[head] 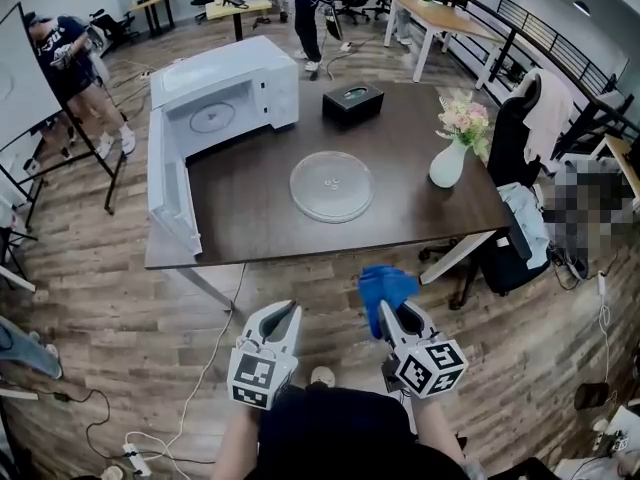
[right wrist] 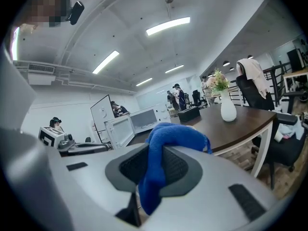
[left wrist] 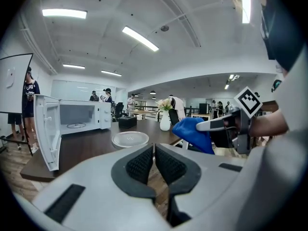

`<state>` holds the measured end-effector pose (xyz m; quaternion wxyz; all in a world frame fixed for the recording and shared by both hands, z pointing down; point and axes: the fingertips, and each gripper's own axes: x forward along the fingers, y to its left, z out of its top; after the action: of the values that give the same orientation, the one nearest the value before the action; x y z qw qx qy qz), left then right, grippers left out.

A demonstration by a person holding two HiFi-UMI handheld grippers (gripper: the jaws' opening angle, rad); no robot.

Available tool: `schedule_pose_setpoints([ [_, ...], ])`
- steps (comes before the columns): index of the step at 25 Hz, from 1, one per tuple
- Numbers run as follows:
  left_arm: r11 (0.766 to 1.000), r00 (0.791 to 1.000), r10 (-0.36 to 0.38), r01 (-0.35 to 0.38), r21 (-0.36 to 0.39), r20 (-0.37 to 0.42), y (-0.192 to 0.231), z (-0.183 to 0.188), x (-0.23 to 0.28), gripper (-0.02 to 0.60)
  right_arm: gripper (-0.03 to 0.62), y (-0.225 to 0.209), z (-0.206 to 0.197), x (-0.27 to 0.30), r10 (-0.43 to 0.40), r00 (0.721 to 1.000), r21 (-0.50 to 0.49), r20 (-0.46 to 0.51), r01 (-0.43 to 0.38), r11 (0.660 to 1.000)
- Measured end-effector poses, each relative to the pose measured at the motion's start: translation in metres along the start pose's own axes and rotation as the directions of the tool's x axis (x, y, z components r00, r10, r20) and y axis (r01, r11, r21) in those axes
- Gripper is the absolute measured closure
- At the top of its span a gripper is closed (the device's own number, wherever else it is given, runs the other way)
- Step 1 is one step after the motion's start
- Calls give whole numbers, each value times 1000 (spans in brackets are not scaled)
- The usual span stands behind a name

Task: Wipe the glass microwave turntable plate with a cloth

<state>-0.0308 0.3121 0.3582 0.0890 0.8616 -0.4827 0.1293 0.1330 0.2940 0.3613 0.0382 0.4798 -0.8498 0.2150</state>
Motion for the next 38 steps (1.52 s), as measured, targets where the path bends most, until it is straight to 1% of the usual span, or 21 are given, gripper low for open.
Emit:
schedule_pose_setpoints([
  [2, 1000, 1000, 11, -11, -1, -9, 1, -2, 4, 568, 539, -5, -1, 4, 4, 1000, 8, -9, -4, 1000],
  [4, 999, 999, 38, -38, -13, -19, 5, -5, 6, 568, 539, -8, -2, 6, 6, 1000, 21, -18, -6, 1000],
  [8, 994, 997, 78, -80, -73, -23, 12, -9, 5, 568, 539, -11, -7, 10, 3, 1000, 60, -29, -1, 998],
  [11, 994, 996, 85, -87, -70, -28, 13, -10, 3, 568, 539, -7, -10, 12, 9, 999, 82, -32, -6, 997],
  [16, 993, 995, 90, -92, -71, -32, 17, -8, 7, 568, 539, -8, -10, 15, 11, 999, 68, -42, -8, 998],
  [22, 995, 997, 67, -69, -69, -40, 23, -9, 23, 568, 539, -22, -7, 32, -17, 999, 87, -43, 20, 996],
  [26, 994, 997, 64, -68, -82, -51, 43, -9, 41, 568, 539, -26, -2, 56, -16, 999, 88, -48, 20, 996],
  [31, 995, 997, 50, -55, -85, -52, 72, 0, 77, 568, 539, -40, 12, 95, -24, 998, 84, -61, 29, 996],
  [34, 995, 998, 43, -47, -85, -51, 94, 7, 101, 568, 539, -48, 24, 123, -32, 998, 84, -61, 37, 996],
  [38, 996, 999, 25, -28, -81, -39, 125, 26, 133, 568, 539, -59, 49, 160, -49, 997, 77, -51, 53, 996],
])
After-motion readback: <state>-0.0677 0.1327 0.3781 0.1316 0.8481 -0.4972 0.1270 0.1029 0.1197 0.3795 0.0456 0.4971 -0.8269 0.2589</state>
